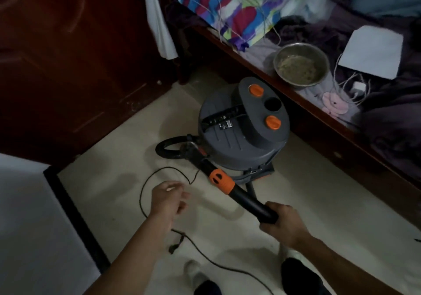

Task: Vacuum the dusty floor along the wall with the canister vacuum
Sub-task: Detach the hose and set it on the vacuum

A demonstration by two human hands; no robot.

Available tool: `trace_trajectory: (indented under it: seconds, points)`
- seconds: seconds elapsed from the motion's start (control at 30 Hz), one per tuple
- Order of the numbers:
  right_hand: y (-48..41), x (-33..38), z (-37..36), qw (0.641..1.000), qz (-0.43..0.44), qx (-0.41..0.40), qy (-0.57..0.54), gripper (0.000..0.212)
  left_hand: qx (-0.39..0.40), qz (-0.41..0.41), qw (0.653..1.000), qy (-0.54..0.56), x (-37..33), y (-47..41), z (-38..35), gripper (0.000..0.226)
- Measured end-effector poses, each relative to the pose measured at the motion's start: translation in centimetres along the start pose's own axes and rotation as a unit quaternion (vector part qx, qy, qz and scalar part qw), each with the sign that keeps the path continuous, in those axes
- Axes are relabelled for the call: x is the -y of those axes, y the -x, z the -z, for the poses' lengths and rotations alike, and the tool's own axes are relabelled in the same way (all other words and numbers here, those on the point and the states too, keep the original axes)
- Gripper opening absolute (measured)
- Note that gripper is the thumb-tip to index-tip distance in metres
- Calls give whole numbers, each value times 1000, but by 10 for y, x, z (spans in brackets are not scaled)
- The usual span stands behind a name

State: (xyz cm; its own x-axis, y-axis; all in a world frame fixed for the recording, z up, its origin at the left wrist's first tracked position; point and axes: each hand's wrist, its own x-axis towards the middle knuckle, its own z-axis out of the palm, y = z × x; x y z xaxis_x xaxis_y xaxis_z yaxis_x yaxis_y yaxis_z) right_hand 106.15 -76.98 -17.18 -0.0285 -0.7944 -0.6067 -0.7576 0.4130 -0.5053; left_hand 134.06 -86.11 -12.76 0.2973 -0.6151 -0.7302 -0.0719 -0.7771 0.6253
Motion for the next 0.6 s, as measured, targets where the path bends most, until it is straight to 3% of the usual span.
trace_trajectory:
  seconds: [0.13, 0.3, 0.43, 0.6]
  points:
    - [13, 1, -8, 990, -18, -128, -65, 28, 12, -29, 999, -37, -20, -18, 21, 5]
    - [23, -23, 7, 927, -144, -295, -180, 24, 45, -82, 989, -119, -56, -38, -13, 11]
    - [19, -47, 21, 901, -204, -334, -188, 26, 67, -170, 963, -201, -92, -61, -61, 17]
    - [8, -62, 21, 896, -235, -322, -195, 22, 108, -273, 874, -387, -134, -97, -113, 40]
